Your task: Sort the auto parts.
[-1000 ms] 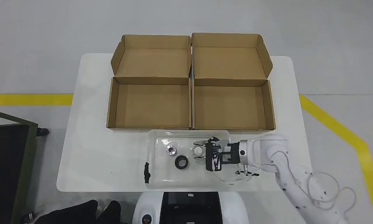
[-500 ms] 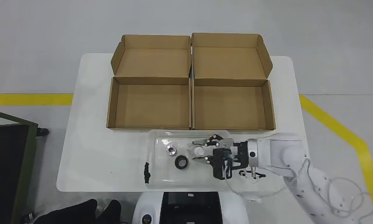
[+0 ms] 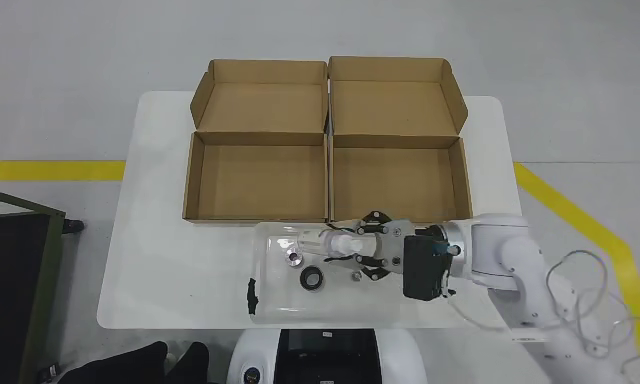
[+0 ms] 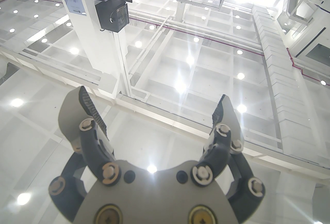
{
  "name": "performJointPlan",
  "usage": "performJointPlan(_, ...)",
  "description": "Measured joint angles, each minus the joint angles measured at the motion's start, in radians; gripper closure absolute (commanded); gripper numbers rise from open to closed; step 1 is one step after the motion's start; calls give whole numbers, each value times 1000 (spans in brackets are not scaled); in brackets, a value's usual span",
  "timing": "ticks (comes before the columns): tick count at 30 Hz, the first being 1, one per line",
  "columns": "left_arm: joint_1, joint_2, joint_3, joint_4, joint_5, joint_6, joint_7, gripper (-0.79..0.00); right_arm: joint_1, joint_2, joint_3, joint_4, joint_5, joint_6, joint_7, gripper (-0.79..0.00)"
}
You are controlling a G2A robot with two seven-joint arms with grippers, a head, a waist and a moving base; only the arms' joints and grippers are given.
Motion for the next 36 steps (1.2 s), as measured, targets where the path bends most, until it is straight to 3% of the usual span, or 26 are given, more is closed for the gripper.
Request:
performJointPlan(22,0,0,0,0,0,0,0,-785,117,-23,106,-24,117,167,-158,0)
performJointPlan(36,0,0,0,0,0,0,0,-785,156,-33,144,-18,116,178,-245,0)
